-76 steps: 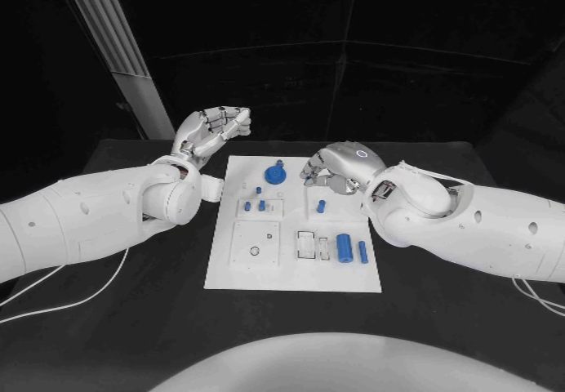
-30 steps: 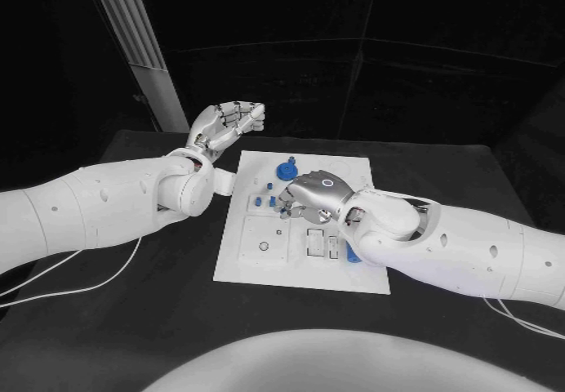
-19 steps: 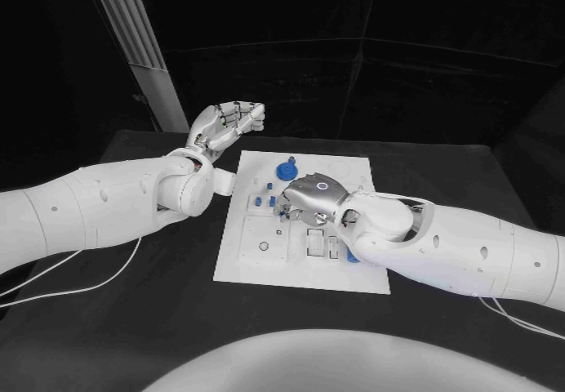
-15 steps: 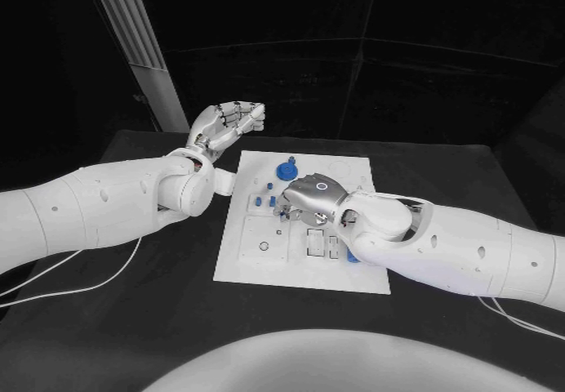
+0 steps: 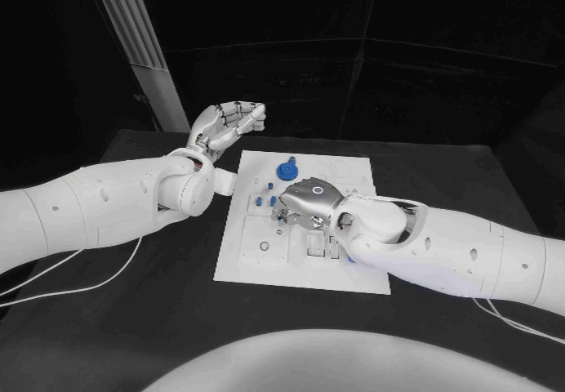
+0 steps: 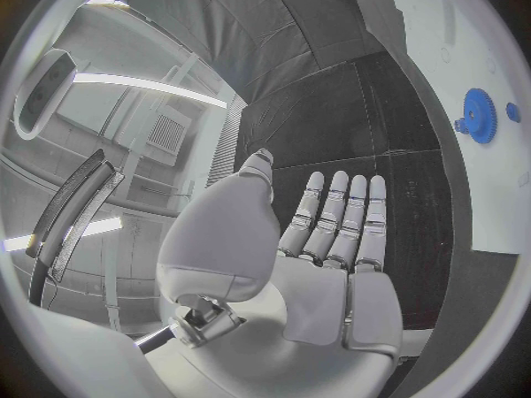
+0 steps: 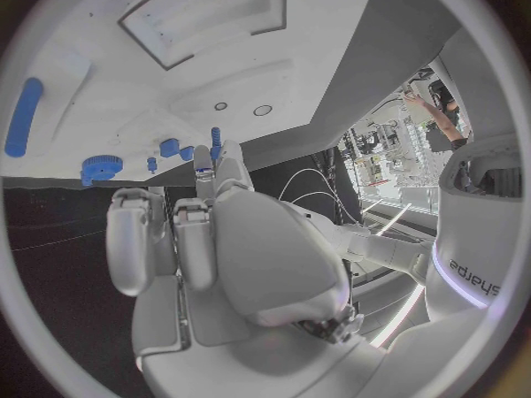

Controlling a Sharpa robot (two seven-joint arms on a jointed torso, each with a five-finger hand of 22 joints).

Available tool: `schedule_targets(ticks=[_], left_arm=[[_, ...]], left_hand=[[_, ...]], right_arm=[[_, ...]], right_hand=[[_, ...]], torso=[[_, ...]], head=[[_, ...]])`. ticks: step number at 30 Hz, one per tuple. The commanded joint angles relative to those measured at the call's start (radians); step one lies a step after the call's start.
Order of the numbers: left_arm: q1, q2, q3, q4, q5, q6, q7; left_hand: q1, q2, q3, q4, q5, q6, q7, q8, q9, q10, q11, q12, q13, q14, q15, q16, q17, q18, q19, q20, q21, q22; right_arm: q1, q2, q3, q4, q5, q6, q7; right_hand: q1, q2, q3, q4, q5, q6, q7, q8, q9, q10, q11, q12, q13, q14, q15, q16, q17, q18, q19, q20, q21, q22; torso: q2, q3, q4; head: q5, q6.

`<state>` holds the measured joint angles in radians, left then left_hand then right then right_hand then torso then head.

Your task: Assemble the parts on the task board

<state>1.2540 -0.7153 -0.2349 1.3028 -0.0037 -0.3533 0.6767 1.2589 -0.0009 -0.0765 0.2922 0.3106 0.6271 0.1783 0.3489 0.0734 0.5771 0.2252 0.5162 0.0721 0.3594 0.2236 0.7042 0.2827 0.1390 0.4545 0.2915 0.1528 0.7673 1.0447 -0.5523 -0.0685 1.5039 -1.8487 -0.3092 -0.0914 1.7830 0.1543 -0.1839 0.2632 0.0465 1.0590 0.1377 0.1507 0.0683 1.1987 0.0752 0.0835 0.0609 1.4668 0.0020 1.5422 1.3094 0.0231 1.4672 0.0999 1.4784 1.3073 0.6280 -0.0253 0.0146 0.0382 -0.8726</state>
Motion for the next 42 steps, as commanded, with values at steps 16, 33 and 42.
schedule_targets(ticks=[16, 33, 42], left_arm=[[0.001, 0.000, 0.001, 0.000, 0.001, 0.010, 0.222], [0.001, -0.003, 0.001, 0.003, 0.001, 0.010, 0.222], [0.001, -0.003, 0.001, 0.003, 0.001, 0.010, 0.221]], left_hand=[[-0.002, 0.011, -0.007, 0.000, 0.006, -0.010, 0.086, 0.007, -0.002, -0.008, 0.002, 0.006, -0.001, -0.007, -0.001, 0.006, -0.003, -0.016, 0.008, -0.002, -0.004, -0.002], [-0.002, 0.012, -0.008, 0.000, 0.007, -0.011, 0.086, 0.008, -0.002, -0.009, 0.002, 0.008, -0.002, -0.007, -0.001, 0.008, -0.005, -0.017, 0.008, -0.002, -0.005, -0.003], [-0.002, 0.012, -0.008, 0.000, 0.007, -0.011, 0.086, 0.008, -0.002, -0.009, 0.002, 0.008, -0.002, -0.007, -0.001, 0.008, -0.005, -0.017, 0.008, -0.002, -0.005, -0.003]], right_arm=[[-0.017, 0.015, 0.000, -0.013, -0.016, 0.016, 0.015], [-0.023, 0.023, 0.000, -0.026, -0.040, 0.024, 0.016], [-0.025, 0.024, 0.000, -0.031, -0.069, 0.034, 0.015]], right_hand=[[0.004, -0.002, 0.000, 0.008, 0.001, -0.004, 0.007, -0.005, -0.001, -0.002, 0.009, -0.009, -0.001, 0.092, 0.007, 0.001, 0.204, 0.002, 0.051, 0.009, -0.009, 0.226], [0.004, -0.002, 0.001, 0.008, 0.001, -0.005, 0.008, -0.007, -0.001, -0.004, 0.010, -0.011, -0.001, 0.092, 0.008, 0.000, 0.203, 0.002, 0.050, 0.010, -0.010, 0.226], [0.004, -0.003, 0.001, 0.009, 0.001, -0.005, 0.008, -0.008, -0.001, -0.005, 0.011, -0.013, -0.001, 0.092, 0.008, 0.000, 0.203, 0.003, 0.049, 0.011, -0.012, 0.225]], torso=[[0.000, 0.0000, -0.0003], [0.000, 0.0004, -0.0009], [0.000, 0.0003, -0.0008]], head=[[0.003, 0.000], [0.002, 0.000], [0.002, 0.000]])
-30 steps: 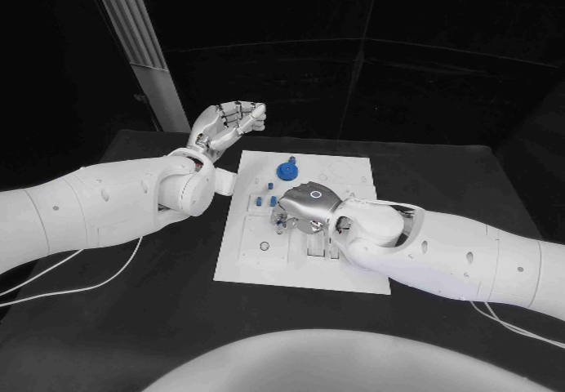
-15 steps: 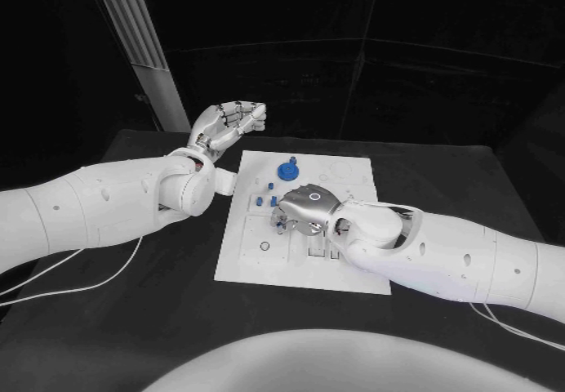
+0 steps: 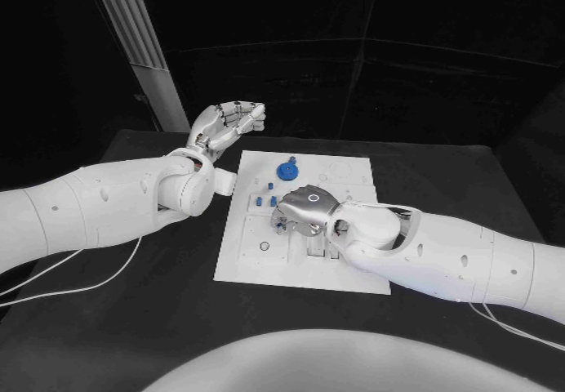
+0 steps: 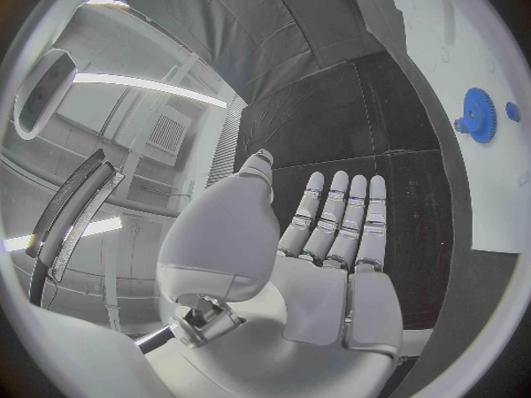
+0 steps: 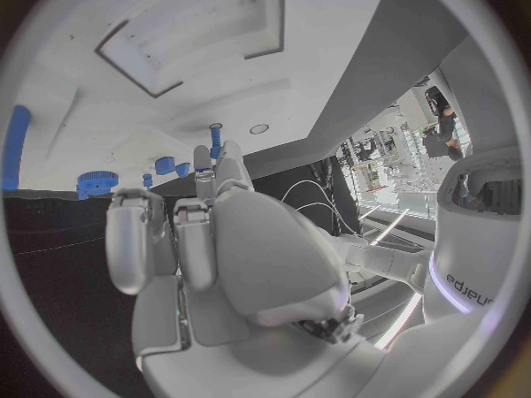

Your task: Assemble the parts on the task board

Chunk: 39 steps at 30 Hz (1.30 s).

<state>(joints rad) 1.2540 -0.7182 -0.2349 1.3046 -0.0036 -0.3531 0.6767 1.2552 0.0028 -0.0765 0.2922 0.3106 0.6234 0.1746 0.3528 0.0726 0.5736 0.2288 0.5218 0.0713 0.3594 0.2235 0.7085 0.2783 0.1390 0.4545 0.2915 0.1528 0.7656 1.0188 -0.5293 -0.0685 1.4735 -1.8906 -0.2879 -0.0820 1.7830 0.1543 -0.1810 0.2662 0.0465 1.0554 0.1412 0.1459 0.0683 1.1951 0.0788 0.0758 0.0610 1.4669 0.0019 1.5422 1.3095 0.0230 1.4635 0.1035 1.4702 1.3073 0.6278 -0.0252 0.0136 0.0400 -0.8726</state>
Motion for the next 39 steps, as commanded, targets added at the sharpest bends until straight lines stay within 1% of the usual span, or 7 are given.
schedule_targets(ticks=[1, 15, 30, 39], left_arm=[[0.002, -0.001, 0.001, 0.001, 0.001, 0.010, 0.221], [0.001, 0.001, 0.001, 0.000, 0.001, 0.011, 0.221], [0.001, 0.002, 0.001, -0.001, 0.001, 0.011, 0.221], [0.001, 0.002, 0.001, -0.001, 0.001, 0.012, 0.220]], left_hand=[[0.002, 0.009, -0.008, 0.000, 0.007, -0.007, 0.089, 0.004, -0.001, -0.006, -0.002, 0.002, -0.001, -0.007, -0.001, 0.003, -0.001, -0.017, 0.008, -0.002, -0.005, -0.001], [0.002, 0.010, -0.009, 0.000, 0.007, -0.008, 0.089, 0.005, -0.001, -0.007, -0.002, 0.004, -0.001, -0.008, 0.000, 0.005, -0.003, -0.017, 0.008, -0.002, -0.005, -0.001], [0.003, 0.011, -0.009, 0.000, 0.007, -0.008, 0.089, 0.006, -0.001, -0.007, -0.002, 0.005, -0.001, -0.009, 0.000, 0.006, -0.004, -0.017, 0.008, -0.002, -0.006, -0.002], [0.003, 0.012, -0.010, 0.000, 0.007, -0.008, 0.089, 0.007, -0.001, -0.008, -0.002, 0.006, -0.001, -0.009, 0.000, 0.007, -0.005, -0.017, 0.008, -0.002, -0.006, -0.002]], right_arm=[[0.001, 0.001, 0.000, 0.000, -0.027, 0.014, 0.006], [-0.004, 0.001, 0.000, 0.000, -0.018, 0.031, 0.004], [-0.006, 0.004, 0.000, -0.003, -0.015, 0.044, -0.002], [-0.007, 0.005, 0.000, -0.004, -0.011, 0.044, -0.004]], right_hand=[[0.003, -0.003, -0.002, 0.007, 0.001, -0.002, 0.005, -0.004, -0.001, -0.001, 0.008, -0.006, -0.001, 0.091, 0.008, 0.000, 0.202, 0.003, 0.053, 0.007, -0.004, 0.225], [0.000, -0.005, -0.004, 0.010, 0.001, -0.004, 0.005, -0.008, -0.001, -0.003, 0.009, -0.008, 0.000, 0.091, 0.010, -0.001, 0.200, 0.003, 0.052, 0.009, -0.005, 0.225], [-0.018, -0.033, -0.021, 0.019, 0.001, -0.016, 0.006, -0.023, -0.002, -0.018, 0.012, -0.015, -0.001, 0.089, 0.013, -0.005, 0.193, 0.005, 0.049, 0.013, -0.011, 0.223], [-0.020, -0.034, -0.022, 0.019, 0.001, -0.017, 0.007, -0.025, -0.002, -0.021, 0.013, -0.015, -0.001, 0.089, 0.013, -0.005, 0.192, 0.005, 0.048, 0.014, -0.012, 0.223]], torso=[[0.000, 0.0005, 0.0001], [0.000, 0.0000, 0.0004], [0.000, -0.0003, 0.0005], [0.000, -0.0002, 0.0002]], head=[[0.000, 0.000], [-0.003, 0.000], [-0.003, 0.000], [-0.003, 0.000]])
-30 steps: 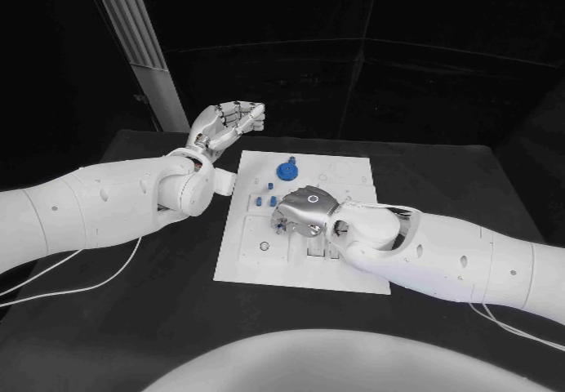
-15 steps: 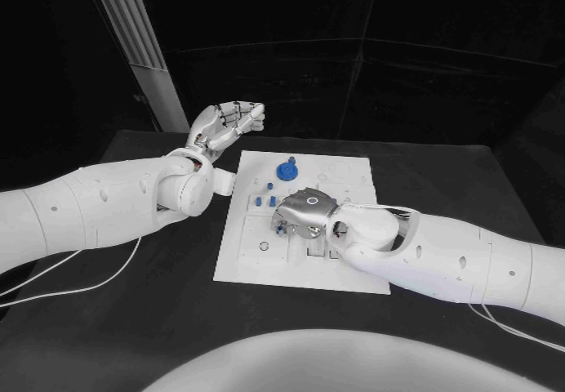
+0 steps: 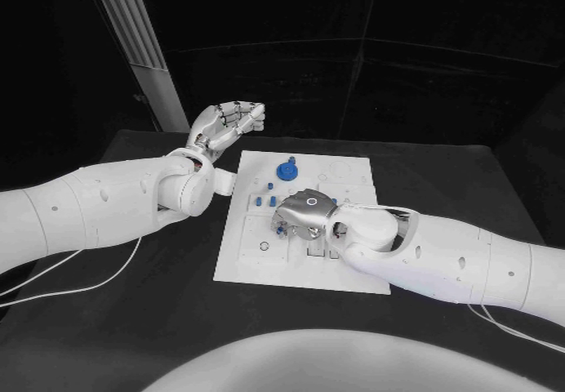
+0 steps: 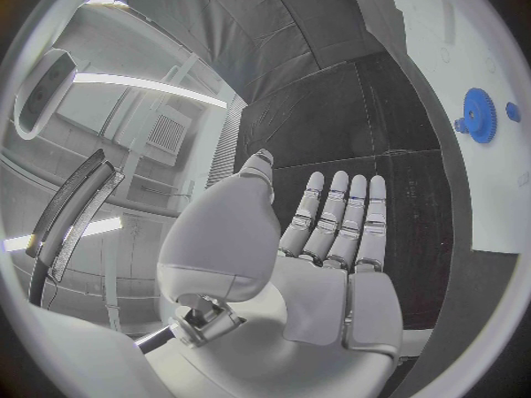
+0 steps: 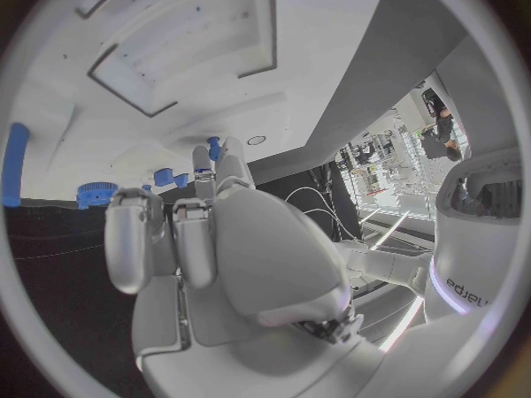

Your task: Assemble the parts on the task board

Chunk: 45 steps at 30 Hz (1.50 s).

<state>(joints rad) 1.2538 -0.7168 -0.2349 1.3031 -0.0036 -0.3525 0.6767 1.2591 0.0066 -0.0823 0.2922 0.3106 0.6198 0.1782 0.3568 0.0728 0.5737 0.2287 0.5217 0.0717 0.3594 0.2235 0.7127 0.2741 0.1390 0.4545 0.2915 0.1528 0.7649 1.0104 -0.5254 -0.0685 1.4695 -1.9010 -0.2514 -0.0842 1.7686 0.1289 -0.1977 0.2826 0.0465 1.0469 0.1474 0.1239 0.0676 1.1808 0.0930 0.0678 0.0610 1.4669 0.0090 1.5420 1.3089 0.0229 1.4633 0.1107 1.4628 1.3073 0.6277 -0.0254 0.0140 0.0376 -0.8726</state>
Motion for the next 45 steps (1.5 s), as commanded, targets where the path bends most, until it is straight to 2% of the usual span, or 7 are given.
schedule_targets(ticks=[1, 12, 25, 33, 38, 40, 45], left_arm=[[0.002, 0.001, 0.001, 0.000, 0.001, 0.012, 0.220], [0.001, 0.003, 0.001, -0.001, 0.001, 0.014, 0.219], [0.001, 0.001, 0.001, -0.002, 0.001, 0.015, 0.219], [0.000, -0.001, 0.001, -0.004, 0.001, 0.016, 0.218], [-0.002, 0.001, 0.001, -0.011, 0.001, 0.017, 0.217], [-0.003, 0.003, 0.001, -0.014, 0.001, 0.018, 0.217], [-0.004, 0.012, 0.001, -0.025, 0.001, 0.018, 0.215]], left_hand=[[-0.001, 0.008, -0.004, 0.000, 0.007, -0.005, 0.086, 0.003, -0.001, -0.008, -0.002, 0.006, -0.002, -0.009, 0.000, 0.003, -0.001, -0.017, 0.008, -0.002, -0.006, -0.001], [-0.001, 0.009, -0.005, 0.000, 0.007, -0.005, 0.086, 0.004, -0.001, -0.009, -0.002, 0.007, -0.002, -0.010, 0.000, 0.004, -0.002, -0.017, 0.008, -0.002, -0.006, -0.002], [-0.001, 0.009, -0.005, 0.000, 0.007, -0.005, 0.086, 0.004, -0.001, -0.009, -0.002, 0.007, -0.002, -0.010, 0.000, 0.005, -0.003, -0.017, 0.008, -0.002, -0.006, -0.002], [-0.001, 0.009, -0.005, 0.000, 0.007, -0.005, 0.086, 0.004, -0.001, -0.009, -0.002, 0.007, -0.002, -0.010, 0.000, 0.005, -0.003, -0.017, 0.008, -0.002, -0.006, -0.002], [0.000, 0.010, -0.006, 0.000, 0.007, -0.006, 0.086, 0.005, -0.001, -0.010, -0.002, 0.009, -0.002, -0.011, 0.000, 0.006, -0.004, -0.017, 0.008, -0.002, -0.007, -0.002], [0.000, 0.010, -0.006, 0.000, 0.007, -0.006, 0.086, 0.005, -0.001, -0.010, -0.002, 0.009, -0.002, -0.011, 0.000, 0.006, -0.004, -0.017, 0.008, -0.002, -0.007, -0.002], [0.000, 0.010, -0.006, 0.000, 0.007, -0.006, 0.086, 0.005, -0.001, -0.010, -0.002, 0.009, -0.002, -0.011, 0.000, 0.006, -0.004, -0.017, 0.008, -0.002, -0.007, -0.002]], right_arm=[[0.001, 0.001, 0.000, 0.000, 0.000, 0.007, -0.002], [0.001, -0.003, 0.000, 0.006, 0.001, -0.008, -0.015], [-0.003, -0.020, 0.000, 0.017, 0.036, -0.150, -0.017], [-0.001, -0.104, 0.001, 0.095, 0.224, -0.267, 0.040], [0.060, -0.208, 0.002, 0.180, 0.459, -0.314, 0.072], [0.086, -0.237, 0.002, 0.194, 0.506, -0.311, 0.073], [0.146, -0.307, 0.002, 0.206, 0.575, -0.276, 0.056]], right_hand=[[-0.005, -0.009, -0.005, 0.003, 0.001, -0.009, 0.000, -0.003, -0.001, -0.006, -0.001, -0.007, -0.001, 0.089, 0.006, -0.005, 0.192, 0.005, 0.048, 0.007, -0.005, 0.222], [-0.032, -0.032, -0.023, 0.006, 0.000, -0.037, -0.008, -0.025, -0.003, -0.044, 0.008, -0.008, -0.001, 0.086, 0.013, -0.011, 0.181, 0.009, 0.040, 0.013, -0.021, 0.217], [-0.113, -0.054, -0.050, 0.005, 0.000, -0.069, -0.018, -0.049, -0.001, -0.060, 0.008, -0.003, 0.002, 0.075, 0.013, -0.034, 0.133, 0.012, 0.035, 0.017, -0.032, 0.212], [-0.141, -0.041, -0.044, 0.004, 0.001, -0.065, 0.013, -0.051, 0.001, -0.047, 0.007, 0.006, 0.005, 0.075, 0.012, -0.037, 0.128, 0.011, 0.040, 0.015, -0.026, 0.214], [-0.188, -0.025, -0.048, 0.006, 0.000, -0.074, 0.030, -0.055, 0.001, 0.000, 0.012, 0.032, 0.015, 0.075, 0.017, -0.039, 0.123, 0.011, 0.039, 0.019, -0.029, 0.213], [-0.210, -0.017, -0.051, 0.007, 0.003, -0.081, 0.024, -0.057, 0.001, 0.052, 0.004, 0.064, 0.029, 0.074, 0.012, -0.040, 0.120, 0.012, 0.039, 0.017, -0.030, 0.213], [-0.265, -0.042, -0.080, 0.006, 0.001, -0.125, 0.005, -0.062, -0.002, 0.097, -0.017, 0.134, 0.076, 0.073, -0.007, -0.044, 0.113, 0.014, 0.034, 0.001, -0.039, 0.210]], torso=[[0.000, 0.0000, -0.0003], [0.000, 0.0004, -0.0001], [0.000, 0.0003, -0.0010], [-0.003, -0.0010, -0.0015], [-0.005, -0.0018, -0.0043], [-0.006, -0.0019, -0.0046], [-0.006, -0.0047, -0.0012]], head=[[0.000, 0.000], [-0.001, 0.000], [-0.001, 0.000], [0.002, 0.000], [-0.005, 0.000], [-0.006, 0.000], [-0.015, 0.000]])
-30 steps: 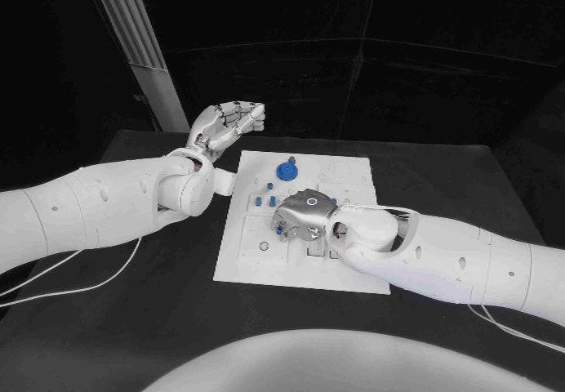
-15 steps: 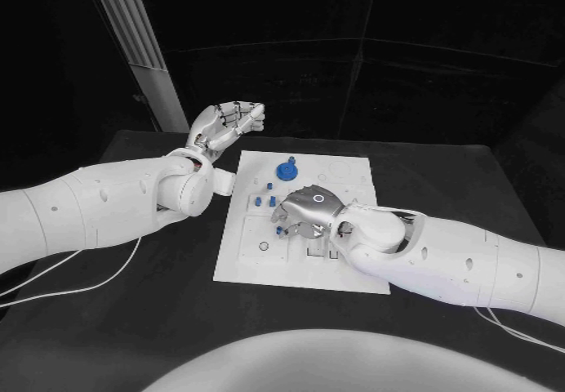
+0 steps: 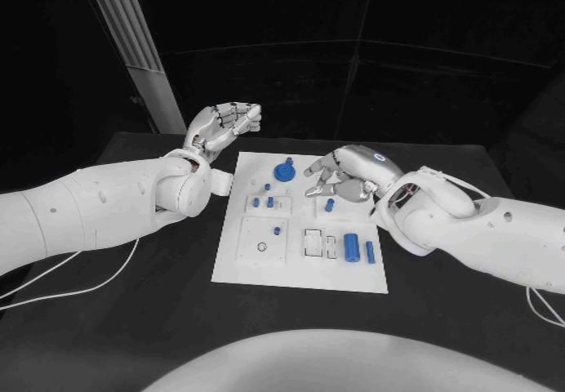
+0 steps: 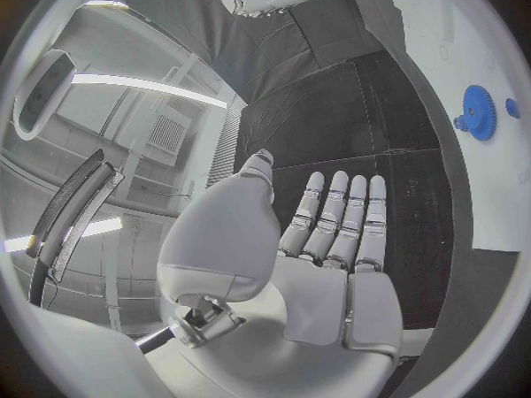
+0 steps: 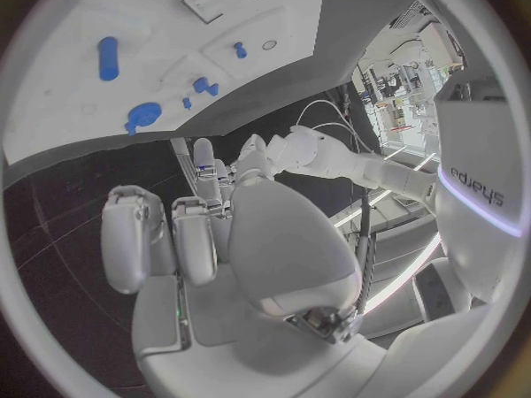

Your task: Assemble the parts on the task board

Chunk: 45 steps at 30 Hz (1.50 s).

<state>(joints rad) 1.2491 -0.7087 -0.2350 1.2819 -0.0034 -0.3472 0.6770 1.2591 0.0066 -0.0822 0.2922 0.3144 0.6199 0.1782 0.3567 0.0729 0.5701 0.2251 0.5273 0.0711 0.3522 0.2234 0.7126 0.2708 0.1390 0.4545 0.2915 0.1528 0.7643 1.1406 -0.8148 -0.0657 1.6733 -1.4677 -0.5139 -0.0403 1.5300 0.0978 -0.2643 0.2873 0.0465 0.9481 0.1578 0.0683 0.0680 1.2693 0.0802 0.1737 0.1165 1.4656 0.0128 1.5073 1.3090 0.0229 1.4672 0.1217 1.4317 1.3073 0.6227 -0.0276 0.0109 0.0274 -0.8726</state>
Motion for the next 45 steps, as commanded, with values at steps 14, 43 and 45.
schedule_targets(ticks=[14, 43, 45], left_arm=[[-0.004, 0.017, 0.001, -0.015, 0.001, 0.016, 0.211], [-0.004, 0.011, 0.001, -0.009, 0.001, 0.018, 0.211], [-0.004, 0.010, 0.001, -0.009, 0.001, 0.018, 0.211]], left_hand=[[0.000, 0.011, -0.008, 0.000, 0.003, -0.008, 0.086, 0.006, -0.002, -0.008, 0.002, 0.005, -0.002, -0.005, 0.000, 0.008, -0.004, -0.018, 0.007, -0.002, -0.008, -0.002], [0.000, 0.013, -0.009, 0.000, 0.003, -0.009, 0.087, 0.007, -0.002, -0.010, 0.003, 0.007, -0.002, -0.007, 0.001, 0.010, -0.007, -0.018, 0.007, -0.002, -0.009, -0.003], [0.000, 0.013, -0.009, 0.000, 0.003, -0.009, 0.087, 0.007, -0.002, -0.010, 0.003, 0.007, -0.002, -0.007, 0.001, 0.010, -0.007, -0.018, 0.007, -0.002, -0.009, -0.003]], right_arm=[[0.043, -0.031, -0.002, -0.095, 0.119, 0.100, -0.070], [-0.011, 0.052, -0.004, -0.169, -0.190, 0.199, -0.233], [-0.013, 0.055, -0.004, -0.171, -0.191, 0.202, -0.230]], right_hand=[[-0.397, -0.162, 0.141, 0.006, 0.027, -0.089, -0.029, 0.047, 0.011, 0.269, -0.028, 1.389, 1.437, 0.105, -0.016, 0.064, 0.262, 0.033, -0.040, -0.016, -0.089, 0.189], [-0.250, -0.296, 0.342, 0.004, 0.144, 0.067, -0.014, 0.065, 0.022, 0.301, -0.002, 1.397, 1.454, 0.105, -0.012, 0.064, 0.262, -0.023, 0.104, -0.015, 0.139, 0.264], [-0.233, -0.291, 0.347, 0.003, 0.140, 0.070, -0.013, 0.063, 0.022, 0.301, -0.002, 1.397, 1.454, 0.105, -0.011, 0.064, 0.262, -0.023, 0.104, -0.014, 0.139, 0.264]], torso=[[0.001, 0.0002, 0.0010], [0.001, 0.0003, 0.0005], [0.000, 0.0002, 0.0007]], head=[[-0.018, 0.000], [-0.015, 0.000], [-0.015, 0.000]])
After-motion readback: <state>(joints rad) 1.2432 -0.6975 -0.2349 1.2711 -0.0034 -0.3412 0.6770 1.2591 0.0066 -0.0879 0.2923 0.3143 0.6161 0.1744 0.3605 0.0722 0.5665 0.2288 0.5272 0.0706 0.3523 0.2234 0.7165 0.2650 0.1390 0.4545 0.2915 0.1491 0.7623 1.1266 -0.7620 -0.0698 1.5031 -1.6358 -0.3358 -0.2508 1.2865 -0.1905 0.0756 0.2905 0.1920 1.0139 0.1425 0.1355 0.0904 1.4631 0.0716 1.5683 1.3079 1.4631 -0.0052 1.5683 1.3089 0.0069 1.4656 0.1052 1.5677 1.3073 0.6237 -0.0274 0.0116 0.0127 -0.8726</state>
